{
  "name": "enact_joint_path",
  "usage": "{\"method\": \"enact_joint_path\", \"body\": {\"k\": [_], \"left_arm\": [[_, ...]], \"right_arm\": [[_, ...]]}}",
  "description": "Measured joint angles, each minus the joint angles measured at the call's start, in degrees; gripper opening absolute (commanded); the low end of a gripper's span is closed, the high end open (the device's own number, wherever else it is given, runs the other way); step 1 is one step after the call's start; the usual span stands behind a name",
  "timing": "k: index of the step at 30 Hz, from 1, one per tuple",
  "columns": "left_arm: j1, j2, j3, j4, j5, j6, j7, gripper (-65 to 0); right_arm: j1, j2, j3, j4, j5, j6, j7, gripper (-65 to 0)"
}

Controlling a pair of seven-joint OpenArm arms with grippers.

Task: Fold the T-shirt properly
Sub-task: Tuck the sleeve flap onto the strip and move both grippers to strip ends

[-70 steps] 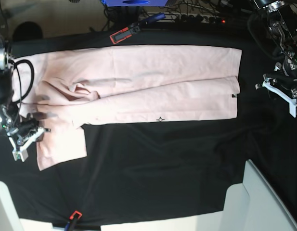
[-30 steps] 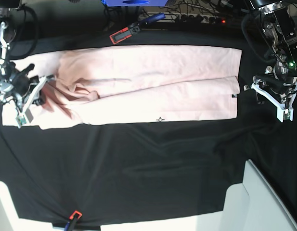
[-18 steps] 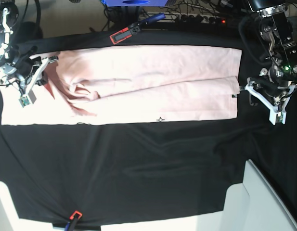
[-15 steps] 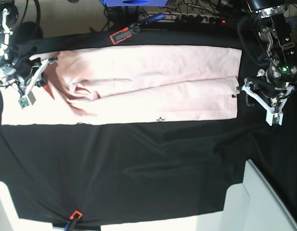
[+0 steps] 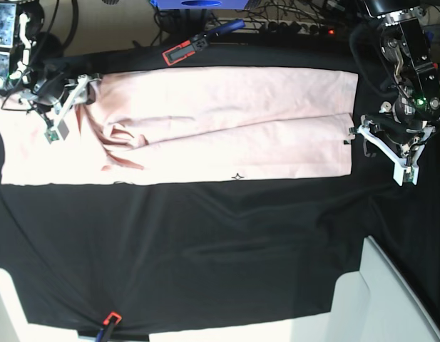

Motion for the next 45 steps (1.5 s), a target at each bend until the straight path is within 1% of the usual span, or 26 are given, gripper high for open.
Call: {"method": "enact_joint_path", "body": {"k": [3, 5, 8, 9, 10, 12, 16, 22, 23, 25, 26, 28, 30, 33, 35, 38, 39, 42, 43, 45], "left_arm": [[0.0, 0.0, 0.0, 0.0, 0.0, 0.0, 0.0, -34.6], [0.0, 0.0, 0.0, 0.0, 0.0, 0.0, 0.0, -34.6], [0.2, 0.0, 0.0, 0.0, 0.0, 0.0, 0.0, -34.6], [0.2, 0.0, 0.0, 0.0, 0.0, 0.0, 0.0, -34.6], [0.3, 0.0, 0.0, 0.0, 0.0, 0.0, 0.0, -34.6], [0.3, 0.0, 0.0, 0.0, 0.0, 0.0, 0.0, -34.6], [0.4, 0.0, -0.1, 0.0, 0.0, 0.0, 0.0, -34.6], [0.5, 0.0, -0.1, 0.0, 0.0, 0.0, 0.0, -34.1], [0.8, 0.0, -0.1, 0.0, 0.0, 0.0, -0.1, -32.1], [1.9, 0.0, -0.1, 0.0, -0.5, 0.0, 0.0, -25.5], [2.3, 0.0, -0.1, 0.0, -1.9, 0.0, 0.1, -22.8], [3.4, -0.7, -0.2, -0.1, -6.9, 0.2, 0.0, -19.0], [4.2, -1.5, -1.9, -0.1, -12.6, -0.2, 0.0, -17.3], [4.3, -2.6, -6.6, -3.2, -17.1, 0.1, -0.3, -16.8], [3.9, -3.4, -8.3, -7.3, -17.9, 0.8, -0.5, -16.8], [4.0, -3.8, -8.0, -12.0, -18.3, 0.5, 0.0, -16.6], [4.0, -3.8, -7.9, -13.3, -18.3, -1.3, -0.1, -16.6], [3.1, -3.8, -8.0, -15.4, -18.3, -10.9, 0.0, -16.6], [2.6, -3.8, -8.2, -16.1, -18.4, -13.1, -0.2, -16.6], [1.7, -3.8, -8.3, -18.2, -18.5, -15.0, -0.6, -15.1]], "right_arm": [[-1.5, 0.0, 0.0, 0.0, 0.4, 0.0, -0.2, -30.0], [-1.8, 0.0, 0.0, 0.0, 0.3, 0.0, -0.6, -24.5], [-2.2, 0.0, 0.0, 1.0, 0.2, 0.0, -0.4, -13.6], [-3.0, -0.2, 0.3, 2.5, 0.4, 0.0, -0.4, -11.5], [-4.0, -1.0, 2.1, 4.5, 0.7, 0.3, -0.4, -10.6], [-5.9, -3.0, 6.2, 8.6, 0.5, -0.2, -0.8, -10.4], [-8.2, -4.6, 13.4, 16.6, 0.2, 0.0, -0.6, -10.9], [-8.7, -4.5, 20.1, 18.1, 0.0, 0.2, -1.0, -10.2], [-8.6, -4.5, 20.4, 18.1, 0.0, 0.2, -0.9, -10.2], [-8.6, -4.5, 20.5, 18.1, 0.0, 0.2, -0.8, -10.0], [-8.6, -4.5, 20.5, 18.1, 0.0, 0.4, -0.8, -10.0], [-8.6, -4.6, 20.3, 18.1, 0.0, 0.6, -0.7, -10.0], [-8.6, -4.6, 20.3, 18.1, 0.0, 0.6, -0.7, -10.0], [-8.5, -4.6, 20.3, 18.1, 0.1, 0.6, -0.6, -10.0], [-8.5, -4.6, 20.3, 18.1, 0.2, 0.6, -0.6, -10.0], [-8.5, -4.6, 20.3, 18.1, 0.2, 0.6, -0.6, -10.0], [-8.5, -4.6, 20.3, 18.1, 0.2, 0.6, -0.4, -10.0], [-8.5, -4.5, 19.5, 18.1, 0.2, 0.4, -0.4, -10.0], [-8.5, -4.5, 18.6, 18.1, 0.2, 0.4, -0.4, -10.0], [-8.5, -4.6, 17.2, 18.1, 0.3, 0.6, -0.4, -10.0]]}}
